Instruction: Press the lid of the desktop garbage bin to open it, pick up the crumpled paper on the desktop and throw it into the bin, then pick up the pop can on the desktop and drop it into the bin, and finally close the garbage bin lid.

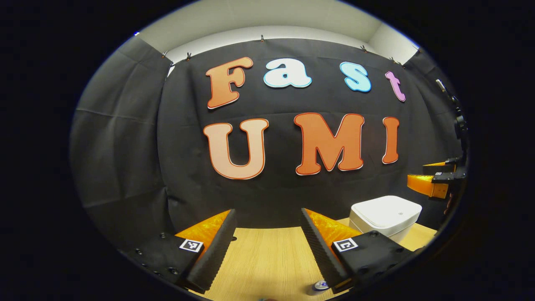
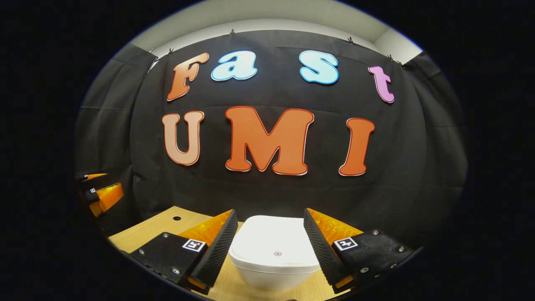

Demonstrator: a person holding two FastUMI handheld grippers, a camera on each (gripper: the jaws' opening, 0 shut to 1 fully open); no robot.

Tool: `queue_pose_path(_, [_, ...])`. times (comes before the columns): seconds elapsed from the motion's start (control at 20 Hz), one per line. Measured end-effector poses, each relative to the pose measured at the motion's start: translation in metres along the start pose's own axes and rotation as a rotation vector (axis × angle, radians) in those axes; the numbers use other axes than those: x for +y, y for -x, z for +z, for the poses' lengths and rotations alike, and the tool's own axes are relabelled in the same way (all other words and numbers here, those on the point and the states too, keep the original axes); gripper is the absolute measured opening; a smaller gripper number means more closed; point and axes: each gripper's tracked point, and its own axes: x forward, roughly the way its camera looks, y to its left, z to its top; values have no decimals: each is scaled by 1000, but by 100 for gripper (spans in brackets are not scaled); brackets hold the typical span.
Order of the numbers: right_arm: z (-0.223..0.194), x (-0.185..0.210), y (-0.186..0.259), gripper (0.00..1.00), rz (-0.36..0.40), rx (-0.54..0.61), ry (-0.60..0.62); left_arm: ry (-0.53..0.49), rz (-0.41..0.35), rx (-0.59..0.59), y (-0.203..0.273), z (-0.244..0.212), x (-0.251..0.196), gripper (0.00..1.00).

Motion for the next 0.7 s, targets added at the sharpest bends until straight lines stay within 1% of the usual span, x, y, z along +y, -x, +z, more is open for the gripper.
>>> queue_pose_path(0.15, [2,0,-4,91,9,5,-5,-2,8,1,0,-1,3,96])
queue_pose_path(0.2, [2,0,-5,86,12,7,-3,-3,13,2,0,-2,5,97])
queue_pose_path(0.25, [2,0,-6,79,16,8,1,-2,16,3,0,-2,6,96])
queue_pose_path(0.3, [3,0,-7,81,19,7,3,-2,18,5,1,-2,5,96])
queue_pose_path(0.45, [0,1,-9,72,31,21,-2,-5,26,7,0,-2,7,96])
queue_pose_path(0.5, [-3,-3,-11,63,23,31,0,-7,29,6,2,-3,6,98])
queue_pose_path(0.55, [-6,-5,-12,58,24,41,-1,-10,32,7,2,-3,7,97])
queue_pose_path(0.6, [-8,-4,-13,49,25,48,-5,-11,36,7,3,-3,7,97])
queue_pose_path(0.65, [-8,-7,-15,43,15,47,-12,-12,40,10,5,-3,7,97])
queue_pose_path(0.7, [-11,-9,-16,24,14,53,-16,-13,45,11,6,-4,7,97])
